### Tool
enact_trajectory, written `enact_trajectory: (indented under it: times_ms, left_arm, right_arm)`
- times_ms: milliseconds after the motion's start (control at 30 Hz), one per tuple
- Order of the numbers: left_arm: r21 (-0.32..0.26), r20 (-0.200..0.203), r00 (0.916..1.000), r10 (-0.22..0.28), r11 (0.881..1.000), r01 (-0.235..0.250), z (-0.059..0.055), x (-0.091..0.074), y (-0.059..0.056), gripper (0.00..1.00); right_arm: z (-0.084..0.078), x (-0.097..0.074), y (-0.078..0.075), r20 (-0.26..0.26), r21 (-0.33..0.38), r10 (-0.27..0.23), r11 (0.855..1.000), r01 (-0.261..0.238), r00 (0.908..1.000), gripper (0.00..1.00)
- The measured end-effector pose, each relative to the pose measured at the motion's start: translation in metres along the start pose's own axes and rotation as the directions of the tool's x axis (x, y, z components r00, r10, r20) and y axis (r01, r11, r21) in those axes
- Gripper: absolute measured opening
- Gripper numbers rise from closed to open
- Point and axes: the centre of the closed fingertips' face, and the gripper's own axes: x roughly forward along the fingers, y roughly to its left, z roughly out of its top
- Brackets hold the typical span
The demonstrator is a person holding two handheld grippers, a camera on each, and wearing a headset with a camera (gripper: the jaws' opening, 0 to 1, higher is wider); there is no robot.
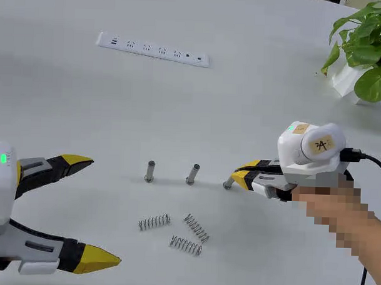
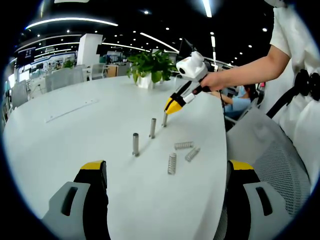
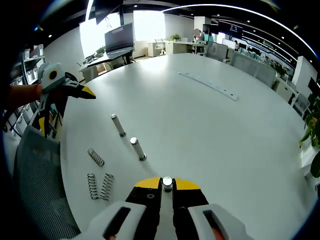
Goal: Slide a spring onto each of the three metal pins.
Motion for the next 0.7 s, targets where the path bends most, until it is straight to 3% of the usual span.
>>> enact_trajectory:
  times_ms: [700]
  left_arm:
    - [0.011,-0.004,0.9999,-0.010,1.000,0.010,0.0024,0.0010,-0.0021,0.99]
  right_arm:
    - [0.0070,-0.0063,0.0025,0.035,0.018,-0.001,1.000,0.001,0.9994,0.13]
